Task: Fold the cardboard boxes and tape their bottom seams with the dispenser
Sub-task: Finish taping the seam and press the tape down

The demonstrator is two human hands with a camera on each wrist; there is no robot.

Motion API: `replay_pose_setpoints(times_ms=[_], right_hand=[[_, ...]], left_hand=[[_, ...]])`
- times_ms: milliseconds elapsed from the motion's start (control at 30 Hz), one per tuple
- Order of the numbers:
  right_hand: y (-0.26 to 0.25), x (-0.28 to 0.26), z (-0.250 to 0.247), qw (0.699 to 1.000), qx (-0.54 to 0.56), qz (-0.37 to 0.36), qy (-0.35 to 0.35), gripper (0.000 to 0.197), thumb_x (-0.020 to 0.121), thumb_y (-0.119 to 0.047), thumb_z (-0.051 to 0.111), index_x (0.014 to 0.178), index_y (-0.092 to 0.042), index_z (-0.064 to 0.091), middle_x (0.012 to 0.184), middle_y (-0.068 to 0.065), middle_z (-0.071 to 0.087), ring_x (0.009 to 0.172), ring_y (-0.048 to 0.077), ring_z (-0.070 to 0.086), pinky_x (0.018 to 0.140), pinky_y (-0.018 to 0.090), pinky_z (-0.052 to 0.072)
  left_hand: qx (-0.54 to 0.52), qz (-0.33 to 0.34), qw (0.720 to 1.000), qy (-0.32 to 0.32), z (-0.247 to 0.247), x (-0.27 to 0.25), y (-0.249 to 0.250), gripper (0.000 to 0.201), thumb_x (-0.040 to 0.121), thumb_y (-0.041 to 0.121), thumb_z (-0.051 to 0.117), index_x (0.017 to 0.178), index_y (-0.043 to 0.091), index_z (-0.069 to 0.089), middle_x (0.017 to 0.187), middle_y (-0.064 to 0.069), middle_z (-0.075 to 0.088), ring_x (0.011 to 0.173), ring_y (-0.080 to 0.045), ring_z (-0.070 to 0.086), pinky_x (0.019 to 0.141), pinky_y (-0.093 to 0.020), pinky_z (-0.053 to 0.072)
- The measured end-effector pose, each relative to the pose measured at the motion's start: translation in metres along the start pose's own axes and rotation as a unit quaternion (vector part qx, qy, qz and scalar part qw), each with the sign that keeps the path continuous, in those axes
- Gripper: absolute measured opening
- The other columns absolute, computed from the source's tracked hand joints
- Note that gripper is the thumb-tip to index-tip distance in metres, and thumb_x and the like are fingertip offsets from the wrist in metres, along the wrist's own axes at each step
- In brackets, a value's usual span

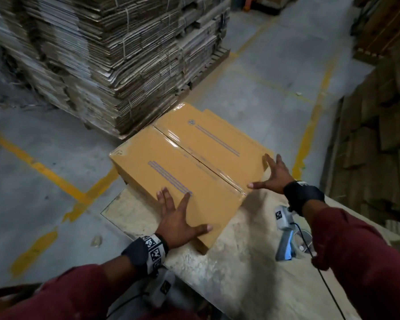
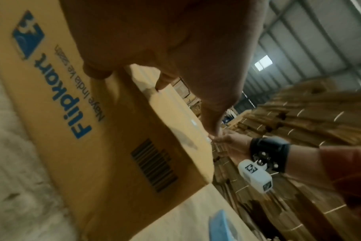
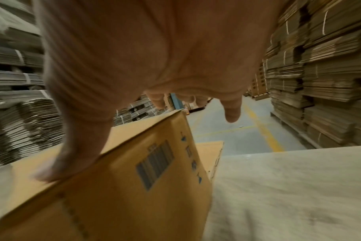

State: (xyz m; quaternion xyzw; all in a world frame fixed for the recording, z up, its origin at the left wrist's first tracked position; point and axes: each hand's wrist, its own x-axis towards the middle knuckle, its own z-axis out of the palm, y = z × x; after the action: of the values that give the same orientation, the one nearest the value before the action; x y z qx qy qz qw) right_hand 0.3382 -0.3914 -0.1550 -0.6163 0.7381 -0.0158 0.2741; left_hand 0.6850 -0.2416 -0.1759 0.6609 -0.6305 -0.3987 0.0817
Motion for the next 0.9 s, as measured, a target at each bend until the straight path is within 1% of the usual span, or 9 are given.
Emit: replay_pose_setpoints(times_ms=[100, 233, 300, 367, 467, 533, 667, 767, 900], right_hand=[[0.000, 0.023, -0.005, 0.999, 0.026, -0.018, -0.022, 0.152, 0.046, -0.063, 0.094, 0.163, -0.036, 0.001, 0.170, 0.005, -0.014, 0.157, 0.026, -0.003, 0.126, 0.045, 0.013], [-0.010, 0.039, -0.010, 0.994, 0.109, -0.026, -0.015, 0.142, 0.045, -0.051, 0.099, 0.162, -0.022, 0.023, 0.165, 0.006, 0.028, 0.150, 0.024, 0.031, 0.118, 0.036, 0.031], [-0.011, 0.027, -0.007, 0.995, 0.097, -0.005, 0.001, 0.139, 0.041, -0.056, 0.099, 0.158, -0.025, 0.031, 0.155, 0.009, 0.038, 0.142, 0.030, 0.041, 0.113, 0.040, 0.040], [-0.004, 0.004, 0.001, 0.997, 0.081, 0.008, 0.008, 0.139, 0.036, -0.065, 0.097, 0.155, -0.031, 0.032, 0.147, 0.011, 0.039, 0.136, 0.034, 0.046, 0.109, 0.043, 0.045], [0.003, -0.038, 0.018, 0.997, 0.074, 0.008, 0.010, 0.140, 0.030, -0.079, 0.088, 0.150, -0.037, 0.031, 0.140, 0.012, 0.042, 0.129, 0.034, 0.050, 0.104, 0.041, 0.046], [0.005, -0.064, 0.029, 0.998, 0.063, 0.019, -0.009, 0.144, 0.028, -0.086, 0.083, 0.151, -0.037, 0.027, 0.139, 0.012, 0.045, 0.127, 0.034, 0.051, 0.103, 0.044, 0.048], [0.022, -0.116, 0.055, 0.999, 0.031, 0.035, 0.022, 0.127, 0.048, -0.092, 0.072, 0.150, -0.034, 0.025, 0.131, 0.013, 0.054, 0.119, 0.036, 0.056, 0.094, 0.045, 0.051], [0.033, -0.129, 0.060, 0.996, 0.033, 0.054, 0.058, 0.116, 0.058, -0.090, 0.068, 0.150, -0.035, 0.024, 0.128, 0.015, 0.055, 0.117, 0.037, 0.057, 0.092, 0.047, 0.051], [0.051, -0.127, 0.052, 0.996, 0.045, 0.048, 0.063, 0.111, 0.065, -0.084, 0.070, 0.155, -0.033, 0.029, 0.134, 0.014, 0.055, 0.121, 0.035, 0.056, 0.094, 0.046, 0.050]], left_hand=[[-0.006, -0.011, 1.000, 0.025, -0.002, 0.008, -0.001, 0.149, 0.039, 0.104, 0.060, 0.164, 0.041, 0.010, 0.160, -0.019, -0.041, 0.143, -0.034, -0.046, 0.126, -0.054, -0.006], [0.056, -0.025, 0.998, 0.012, 0.015, -0.002, 0.003, 0.167, 0.028, 0.108, 0.056, 0.164, 0.034, -0.006, 0.155, -0.024, -0.046, 0.138, -0.039, -0.052, 0.124, -0.060, -0.011], [0.078, -0.023, 0.997, 0.000, 0.024, -0.007, 0.008, 0.169, 0.029, 0.108, 0.057, 0.164, 0.032, -0.011, 0.153, -0.024, -0.049, 0.136, -0.040, -0.054, 0.122, -0.064, -0.010], [0.102, -0.027, 0.994, 0.008, 0.023, -0.008, 0.008, 0.164, 0.032, 0.103, 0.058, 0.164, 0.033, -0.010, 0.155, -0.025, -0.046, 0.139, -0.042, -0.050, 0.121, -0.069, -0.002], [0.111, -0.020, 0.994, -0.001, 0.006, -0.013, -0.010, 0.152, 0.035, 0.094, 0.061, 0.163, 0.042, -0.001, 0.160, -0.020, -0.041, 0.144, -0.039, -0.044, 0.116, -0.074, 0.009], [0.095, 0.033, 0.995, -0.010, -0.017, -0.017, -0.033, 0.142, 0.040, 0.088, 0.065, 0.163, 0.042, 0.012, 0.166, -0.017, -0.031, 0.150, -0.033, -0.035, 0.121, -0.070, 0.009], [0.084, 0.136, 0.987, -0.012, -0.062, 0.001, -0.057, 0.120, 0.053, 0.072, 0.076, 0.158, 0.031, 0.037, 0.171, -0.010, 0.000, 0.158, -0.023, -0.004, 0.128, -0.048, 0.016], [0.104, 0.162, 0.981, -0.029, -0.060, 0.020, -0.044, 0.112, 0.059, 0.064, 0.082, 0.157, 0.032, 0.039, 0.172, -0.009, 0.003, 0.159, -0.024, -0.001, 0.127, -0.054, 0.018], [0.231, 0.140, 0.963, -0.018, -0.038, 0.029, -0.010, 0.113, 0.071, 0.066, 0.082, 0.163, 0.033, 0.025, 0.173, -0.013, -0.001, 0.159, -0.034, -0.006, 0.125, -0.063, 0.006]])
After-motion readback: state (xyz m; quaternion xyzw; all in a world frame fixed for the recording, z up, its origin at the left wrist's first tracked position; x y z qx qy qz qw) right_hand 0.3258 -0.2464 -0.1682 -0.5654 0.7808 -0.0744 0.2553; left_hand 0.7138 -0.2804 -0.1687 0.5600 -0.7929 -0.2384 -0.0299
